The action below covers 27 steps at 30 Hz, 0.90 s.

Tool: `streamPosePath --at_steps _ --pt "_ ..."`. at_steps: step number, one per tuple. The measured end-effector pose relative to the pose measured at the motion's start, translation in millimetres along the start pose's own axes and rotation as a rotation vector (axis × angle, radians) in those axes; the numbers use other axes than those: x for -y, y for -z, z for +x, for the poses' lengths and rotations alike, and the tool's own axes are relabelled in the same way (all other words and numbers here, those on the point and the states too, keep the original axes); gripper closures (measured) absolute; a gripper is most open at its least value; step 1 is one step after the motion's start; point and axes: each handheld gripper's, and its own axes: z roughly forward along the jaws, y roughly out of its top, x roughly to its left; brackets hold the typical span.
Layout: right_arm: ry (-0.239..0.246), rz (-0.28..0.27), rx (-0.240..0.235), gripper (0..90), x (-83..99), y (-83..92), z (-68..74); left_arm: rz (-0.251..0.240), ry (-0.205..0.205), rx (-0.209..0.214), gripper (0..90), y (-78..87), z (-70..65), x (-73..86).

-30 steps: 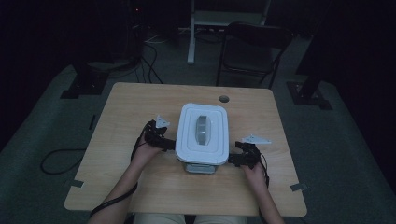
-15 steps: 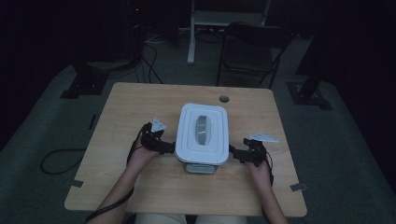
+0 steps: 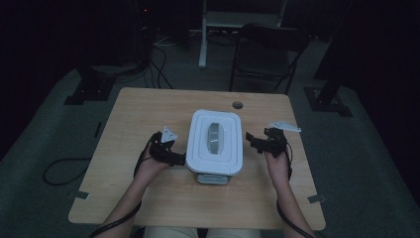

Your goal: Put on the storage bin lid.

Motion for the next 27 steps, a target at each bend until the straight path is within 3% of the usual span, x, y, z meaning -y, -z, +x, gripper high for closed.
streamPosePath --at_steps 6,15,27 --pt "0.017 -0.001 -0.006 13.8 -15.7 -5.2 6.3 -0.001 -0.003 -0.001 0.7 2.6 0.6 0.5" --pt "0.05 0.028 -0.02 14.2 -17.2 -10.1 14.7 0.001 0.001 -0.01 0.7 6.6 3.8 1.9" --pt "0.022 0.04 0.009 14.1 -13.4 -5.0 4.2 -0.01 0.02 -0.029 0.7 17.5 12.0 0.0"
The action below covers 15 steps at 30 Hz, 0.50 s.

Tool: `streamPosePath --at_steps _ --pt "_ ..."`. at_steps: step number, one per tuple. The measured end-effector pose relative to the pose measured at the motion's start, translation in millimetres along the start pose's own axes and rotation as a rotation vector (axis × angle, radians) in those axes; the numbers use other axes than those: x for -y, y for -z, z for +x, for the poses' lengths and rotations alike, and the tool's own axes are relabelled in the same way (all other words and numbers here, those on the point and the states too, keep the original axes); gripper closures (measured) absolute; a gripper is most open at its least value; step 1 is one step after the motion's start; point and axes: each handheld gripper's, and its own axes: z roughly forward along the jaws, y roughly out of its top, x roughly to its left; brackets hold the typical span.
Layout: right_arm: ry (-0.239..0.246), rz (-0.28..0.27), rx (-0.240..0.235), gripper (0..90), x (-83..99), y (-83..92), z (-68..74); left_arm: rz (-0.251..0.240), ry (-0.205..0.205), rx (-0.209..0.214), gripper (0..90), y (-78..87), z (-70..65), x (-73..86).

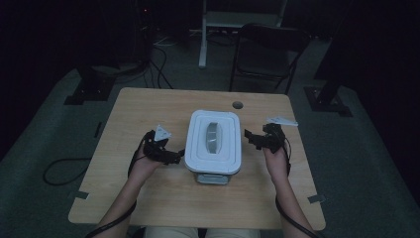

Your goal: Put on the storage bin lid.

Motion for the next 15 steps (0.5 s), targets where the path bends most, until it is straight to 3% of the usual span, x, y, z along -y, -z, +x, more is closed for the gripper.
streamPosePath --at_steps 5,11,15 --pt "0.018 -0.007 0.018 14.0 9.6 10.1 -1.0 -0.005 0.013 -0.008 0.7 7.7 3.9 2.9" --pt "-0.011 -0.019 -0.009 14.0 19.3 20.9 -4.8 -0.011 0.012 -0.031 0.7 17.4 6.3 5.7" --pt "0.032 -0.032 0.02 14.0 25.2 26.9 -2.0 0.002 -0.004 -0.04 0.7 20.3 6.9 12.4"
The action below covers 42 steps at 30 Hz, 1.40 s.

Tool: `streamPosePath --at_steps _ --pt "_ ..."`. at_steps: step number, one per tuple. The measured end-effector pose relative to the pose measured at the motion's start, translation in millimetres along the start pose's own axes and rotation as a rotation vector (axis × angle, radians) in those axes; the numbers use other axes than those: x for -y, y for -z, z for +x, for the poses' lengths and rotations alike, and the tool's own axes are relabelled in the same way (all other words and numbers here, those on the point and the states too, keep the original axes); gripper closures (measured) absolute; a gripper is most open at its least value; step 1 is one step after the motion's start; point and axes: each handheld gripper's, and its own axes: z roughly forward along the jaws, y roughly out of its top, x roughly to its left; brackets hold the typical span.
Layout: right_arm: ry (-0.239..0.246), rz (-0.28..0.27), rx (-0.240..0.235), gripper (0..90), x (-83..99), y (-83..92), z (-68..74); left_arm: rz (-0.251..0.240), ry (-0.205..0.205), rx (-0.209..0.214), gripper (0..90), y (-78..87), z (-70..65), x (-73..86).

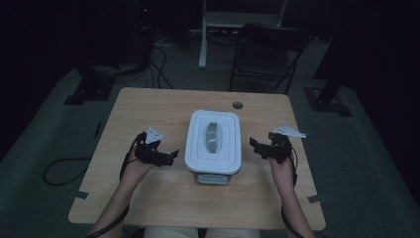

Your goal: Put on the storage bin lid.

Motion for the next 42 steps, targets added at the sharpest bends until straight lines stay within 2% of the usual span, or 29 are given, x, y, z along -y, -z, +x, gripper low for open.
streamPosePath --at_steps 2,4,8,15,25,34,36,42 --pt "0.024 0.012 0.013 14.0 6.8 0.0 -0.3 0.014 0.003 -0.002 0.7 0.0 0.7 5.0" --pt "0.018 0.039 0.011 14.0 13.6 -1.8 -3.0 0.023 0.009 -0.005 0.7 -0.5 2.5 8.9" --pt "-0.011 0.056 0.01 13.9 27.0 -4.6 -7.4 0.008 0.041 0.002 0.7 -0.1 5.2 12.5" --pt "-0.023 0.076 0.016 13.8 41.3 -4.4 -11.2 0.011 0.047 0.0 0.7 1.6 8.5 20.5" --pt "-0.025 0.075 0.028 13.6 56.7 5.2 -16.4 0.055 0.066 -0.012 0.7 8.3 17.5 41.4" --pt "-0.046 0.05 0.061 13.0 69.0 20.0 -25.8 0.063 0.086 -0.035 0.7 19.1 25.8 56.5" --pt "-0.057 0.036 0.05 13.0 71.2 22.9 -27.7 0.058 0.086 -0.044 0.7 21.8 26.6 60.8" --pt "-0.04 0.027 0.07 13.1 77.6 32.7 -29.5 0.069 0.101 -0.061 0.7 30.5 29.6 75.4"
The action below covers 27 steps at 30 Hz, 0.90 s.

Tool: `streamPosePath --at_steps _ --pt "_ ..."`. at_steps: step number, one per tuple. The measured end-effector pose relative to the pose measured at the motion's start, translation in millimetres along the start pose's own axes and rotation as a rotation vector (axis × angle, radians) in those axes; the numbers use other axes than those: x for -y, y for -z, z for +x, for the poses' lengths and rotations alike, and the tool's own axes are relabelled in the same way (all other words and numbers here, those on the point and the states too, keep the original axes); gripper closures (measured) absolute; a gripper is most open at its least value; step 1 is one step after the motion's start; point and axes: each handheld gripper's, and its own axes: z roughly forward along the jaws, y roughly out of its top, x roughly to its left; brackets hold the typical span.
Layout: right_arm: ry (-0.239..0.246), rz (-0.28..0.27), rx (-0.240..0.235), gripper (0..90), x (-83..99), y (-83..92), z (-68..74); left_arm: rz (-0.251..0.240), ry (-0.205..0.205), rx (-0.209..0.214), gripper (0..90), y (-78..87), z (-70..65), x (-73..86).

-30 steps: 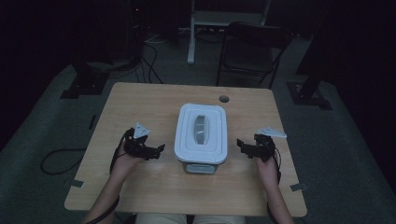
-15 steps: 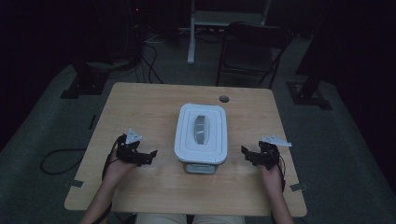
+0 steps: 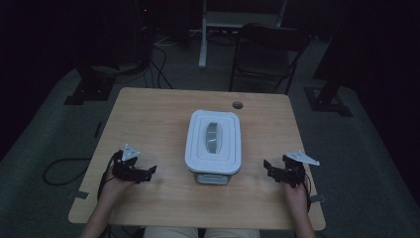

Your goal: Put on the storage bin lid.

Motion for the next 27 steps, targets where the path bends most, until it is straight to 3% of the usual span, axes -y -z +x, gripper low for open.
streamPosePath --at_steps 7,15,18,22,27 --pt "-0.03 0.009 0.003 13.5 7.7 11.2 -5.3 -0.008 0.012 -0.01 0.7 10.6 3.8 10.9" --pt "-0.032 0.009 0.082 13.5 16.1 26.0 -14.1 -0.003 0.04 -0.033 0.7 19.9 10.8 25.5" --pt "-0.043 -0.001 0.089 13.5 20.2 30.0 -18.3 -0.007 0.053 -0.05 0.7 24.6 12.7 31.3" --pt "-0.022 0.018 0.131 13.5 26.2 32.1 -20.8 0.002 0.056 -0.081 0.7 29.7 14.1 38.3" --pt "-0.045 0.042 0.165 13.5 32.2 33.2 -26.0 -0.01 0.102 -0.13 0.7 38.5 21.2 44.8"
